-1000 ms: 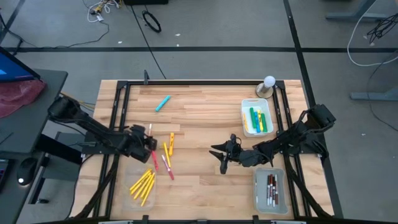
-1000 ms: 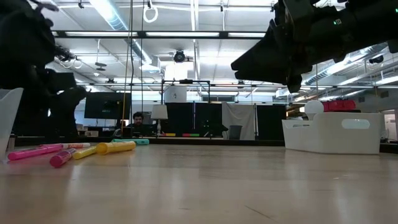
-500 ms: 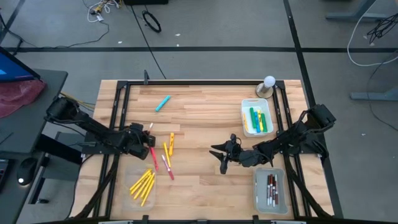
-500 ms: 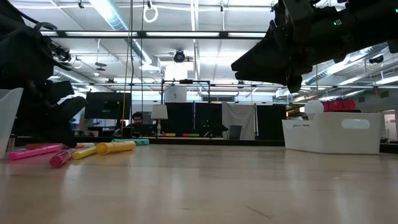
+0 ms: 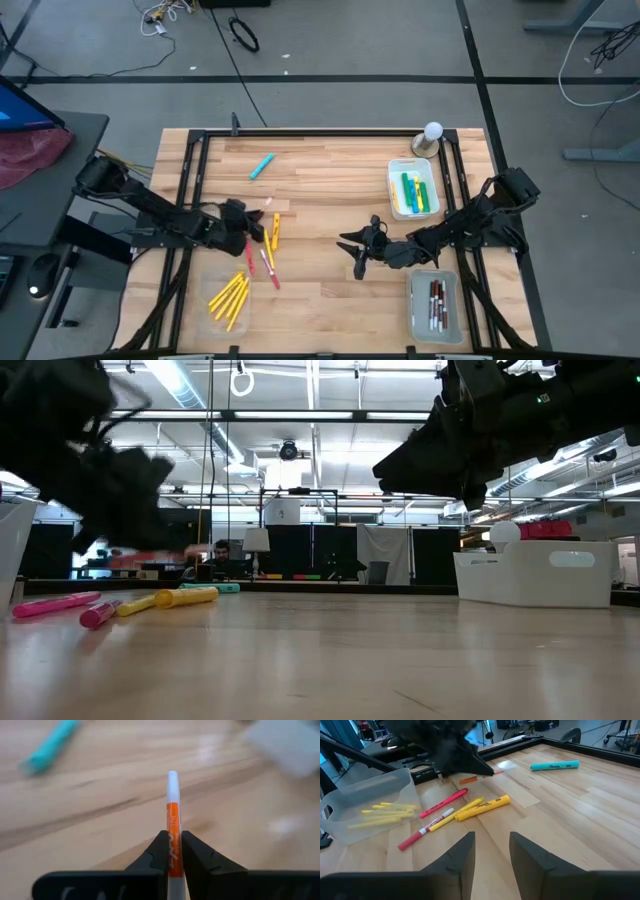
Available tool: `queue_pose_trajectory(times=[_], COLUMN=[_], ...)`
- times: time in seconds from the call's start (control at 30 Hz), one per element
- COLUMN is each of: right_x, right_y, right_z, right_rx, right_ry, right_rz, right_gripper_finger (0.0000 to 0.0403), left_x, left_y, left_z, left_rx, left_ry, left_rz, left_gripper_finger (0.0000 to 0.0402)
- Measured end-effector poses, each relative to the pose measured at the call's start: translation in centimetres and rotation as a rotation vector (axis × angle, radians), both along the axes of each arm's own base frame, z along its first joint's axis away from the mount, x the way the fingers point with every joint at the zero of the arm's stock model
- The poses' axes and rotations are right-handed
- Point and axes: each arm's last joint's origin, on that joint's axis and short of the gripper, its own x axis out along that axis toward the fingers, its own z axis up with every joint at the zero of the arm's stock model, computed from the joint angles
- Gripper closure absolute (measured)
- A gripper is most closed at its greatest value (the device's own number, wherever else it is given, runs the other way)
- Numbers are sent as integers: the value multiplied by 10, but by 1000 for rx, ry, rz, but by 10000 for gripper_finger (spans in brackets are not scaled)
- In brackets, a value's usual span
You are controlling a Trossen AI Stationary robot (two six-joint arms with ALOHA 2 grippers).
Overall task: Pick & Place Markers
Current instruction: Put the orange marker into the gray bin
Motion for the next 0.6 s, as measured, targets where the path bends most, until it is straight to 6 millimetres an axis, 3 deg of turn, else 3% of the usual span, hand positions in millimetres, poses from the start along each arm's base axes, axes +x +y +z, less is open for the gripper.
queue_pose_trajectory(times=[0.2,0.37,0.6], right_x=[0,5,41], right_y=[1,4,16], right_z=[1,11,20], right_rx=[-22,-87,-200], right_ry=[-1,-80,-153], right_rz=[23,110,172], right_gripper_finger=[276,238,188], left_x=[36,53,86], left_y=[-16,-26,-41], left_z=[49,87,104], left_rx=[119,195,236], left_ry=[-211,-366,-386], left_rz=[-197,-346,-390], left_gripper_finger=[366,366,366])
